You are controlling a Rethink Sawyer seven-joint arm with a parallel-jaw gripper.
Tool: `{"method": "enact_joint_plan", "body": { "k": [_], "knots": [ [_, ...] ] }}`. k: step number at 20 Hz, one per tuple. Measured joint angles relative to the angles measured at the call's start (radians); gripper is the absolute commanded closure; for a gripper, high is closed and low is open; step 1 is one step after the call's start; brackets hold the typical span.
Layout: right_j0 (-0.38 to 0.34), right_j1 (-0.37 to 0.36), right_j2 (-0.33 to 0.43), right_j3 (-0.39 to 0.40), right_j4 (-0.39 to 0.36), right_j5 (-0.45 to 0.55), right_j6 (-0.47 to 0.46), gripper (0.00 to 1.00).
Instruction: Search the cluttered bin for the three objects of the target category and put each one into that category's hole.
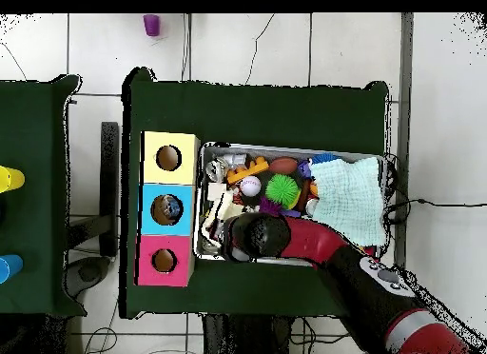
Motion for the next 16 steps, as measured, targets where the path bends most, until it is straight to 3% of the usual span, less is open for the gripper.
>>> {"method": "enact_joint_plan", "body": {
  "k": [4, 8, 16],
  "knots": [
    [0.085, -0.036, -0.065, 0.0, -0.114, -0.054, 0.0, 0.0],
    [0.158, -0.068, -0.101, -0.003, -0.183, -0.082, 0.0, 0.0],
    [0.188, -0.076, -0.125, -0.012, -0.189, -0.082, 0.0, 0.0]
  ]
}}
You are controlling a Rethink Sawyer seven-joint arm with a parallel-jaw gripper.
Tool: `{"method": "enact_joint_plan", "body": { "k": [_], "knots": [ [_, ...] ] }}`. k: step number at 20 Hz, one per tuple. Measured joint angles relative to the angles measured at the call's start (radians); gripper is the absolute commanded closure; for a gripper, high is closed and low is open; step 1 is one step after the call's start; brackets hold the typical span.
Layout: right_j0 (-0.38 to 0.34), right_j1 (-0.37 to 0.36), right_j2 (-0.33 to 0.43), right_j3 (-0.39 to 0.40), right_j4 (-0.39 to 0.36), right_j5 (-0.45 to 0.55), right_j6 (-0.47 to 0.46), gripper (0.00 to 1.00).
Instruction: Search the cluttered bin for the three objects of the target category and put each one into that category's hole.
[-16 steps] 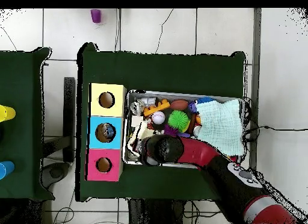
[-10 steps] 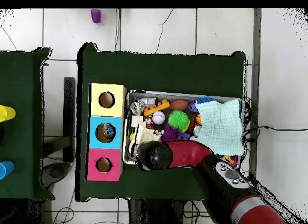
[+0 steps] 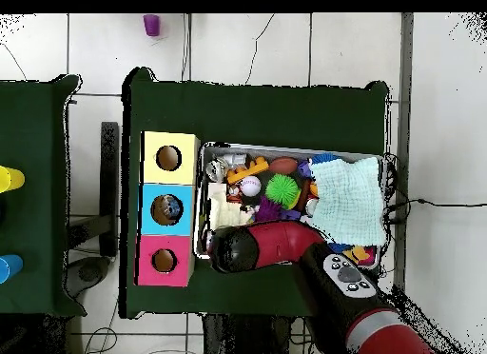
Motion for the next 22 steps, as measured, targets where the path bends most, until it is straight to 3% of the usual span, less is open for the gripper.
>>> {"method": "enact_joint_plan", "body": {
  "k": [4, 14, 22],
  "knots": [
    [-0.004, -0.013, -0.003, 0.0, 0.0, 0.003, 0.0, 0.0],
    [-0.037, -0.17, -0.003, 0.008, 0.0, 0.072, 0.0, 0.0],
    [-0.077, -0.229, -0.003, 0.013, 0.0, 0.084, 0.0, 0.0]
  ]
}}
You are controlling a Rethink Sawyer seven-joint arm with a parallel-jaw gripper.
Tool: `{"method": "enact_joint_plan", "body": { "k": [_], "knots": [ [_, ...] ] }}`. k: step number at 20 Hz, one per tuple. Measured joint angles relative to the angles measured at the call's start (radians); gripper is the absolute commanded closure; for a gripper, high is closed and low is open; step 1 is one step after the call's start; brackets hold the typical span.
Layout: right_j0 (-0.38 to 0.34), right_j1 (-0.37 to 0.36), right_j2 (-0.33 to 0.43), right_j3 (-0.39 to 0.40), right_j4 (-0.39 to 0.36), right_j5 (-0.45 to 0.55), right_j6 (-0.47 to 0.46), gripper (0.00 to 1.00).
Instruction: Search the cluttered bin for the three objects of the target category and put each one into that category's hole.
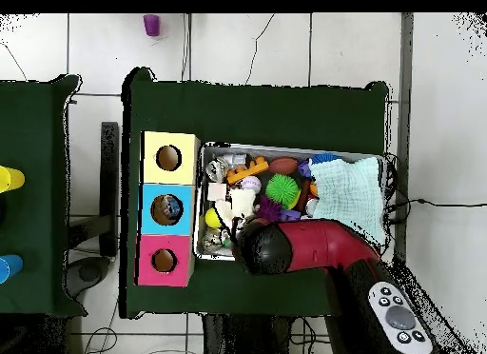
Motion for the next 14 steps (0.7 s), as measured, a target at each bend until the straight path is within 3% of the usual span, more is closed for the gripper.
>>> {"method": "enact_joint_plan", "body": {
  "k": [14],
  "knots": [
    [-0.023, -0.007, 0.011, -0.004, 0.0, 0.016, 0.0, 0.0]
  ]
}}
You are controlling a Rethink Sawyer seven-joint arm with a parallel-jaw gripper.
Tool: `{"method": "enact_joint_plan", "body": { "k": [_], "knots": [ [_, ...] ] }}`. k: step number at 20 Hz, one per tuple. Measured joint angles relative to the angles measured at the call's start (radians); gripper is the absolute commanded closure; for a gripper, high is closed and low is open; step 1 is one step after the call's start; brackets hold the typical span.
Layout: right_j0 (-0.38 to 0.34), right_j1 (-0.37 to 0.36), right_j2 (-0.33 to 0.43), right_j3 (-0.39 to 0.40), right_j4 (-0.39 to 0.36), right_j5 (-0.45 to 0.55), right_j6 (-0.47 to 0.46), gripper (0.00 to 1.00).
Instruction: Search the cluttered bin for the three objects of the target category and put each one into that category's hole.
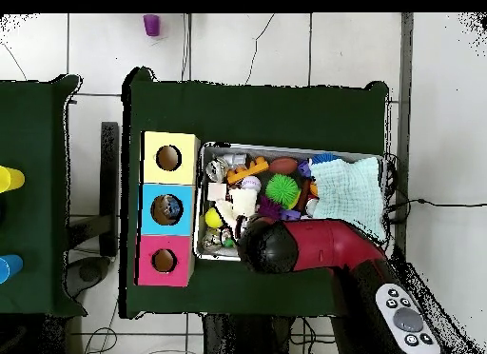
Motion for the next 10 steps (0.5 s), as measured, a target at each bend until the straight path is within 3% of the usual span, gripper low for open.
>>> {"method": "enact_joint_plan", "body": {
  "k": [10],
  "knots": [
    [-0.045, -0.063, 0.021, -0.017, 0.004, 0.122, 0.0, 0.0]
  ]
}}
